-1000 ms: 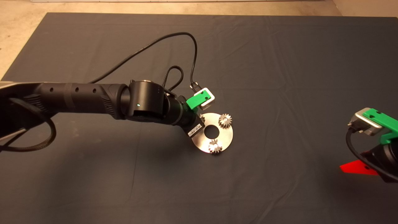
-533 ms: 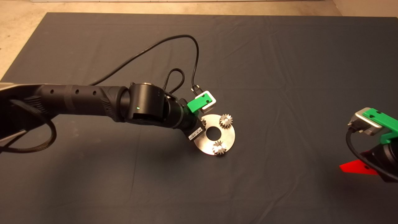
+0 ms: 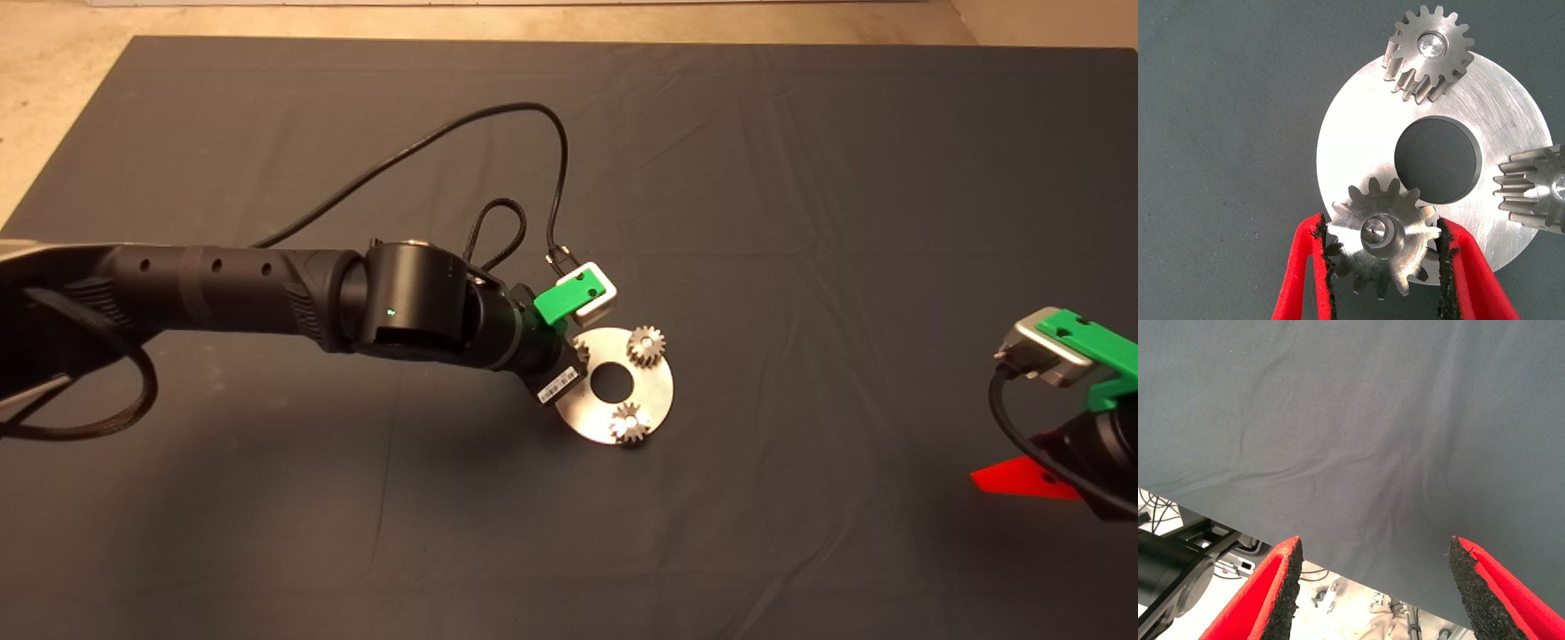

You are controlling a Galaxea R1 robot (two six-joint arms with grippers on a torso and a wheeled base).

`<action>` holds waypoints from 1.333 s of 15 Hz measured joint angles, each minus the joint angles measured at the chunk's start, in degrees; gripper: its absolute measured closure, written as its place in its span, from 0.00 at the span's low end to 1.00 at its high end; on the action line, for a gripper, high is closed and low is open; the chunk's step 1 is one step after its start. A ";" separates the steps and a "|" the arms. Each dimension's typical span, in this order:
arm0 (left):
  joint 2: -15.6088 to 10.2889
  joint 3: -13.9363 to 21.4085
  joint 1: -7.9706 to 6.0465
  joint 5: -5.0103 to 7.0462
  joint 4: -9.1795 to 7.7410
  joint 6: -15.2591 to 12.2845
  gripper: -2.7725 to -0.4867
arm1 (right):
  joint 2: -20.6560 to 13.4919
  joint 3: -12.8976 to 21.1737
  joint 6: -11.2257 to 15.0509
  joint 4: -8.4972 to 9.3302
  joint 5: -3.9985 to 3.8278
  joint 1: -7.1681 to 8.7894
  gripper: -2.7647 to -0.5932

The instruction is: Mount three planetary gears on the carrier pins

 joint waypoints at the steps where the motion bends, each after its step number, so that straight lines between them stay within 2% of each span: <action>1: -0.30 0.39 0.01 0.08 -0.13 0.00 0.94 | 0.02 0.00 0.00 0.00 0.01 0.02 0.53; 4: -1.24 1.27 0.17 -0.13 -0.52 -0.01 0.94 | 0.02 0.00 0.00 0.00 0.02 0.00 0.53; 12: -1.66 1.54 0.19 -0.33 -0.60 0.02 0.94 | 0.04 0.00 0.00 0.00 0.15 0.02 0.53; 14: -1.77 1.54 0.17 -0.44 -0.58 0.90 0.94 | 0.04 0.00 0.02 0.00 1.16 0.02 0.53; 15: -1.94 1.55 0.19 -0.55 -0.60 0.90 0.94 | 0.04 0.00 0.02 0.00 1.41 0.02 0.53; 20: -3.78 2.15 0.17 -0.83 -0.63 0.99 0.94 | 0.04 0.00 0.02 0.00 1.44 0.02 0.53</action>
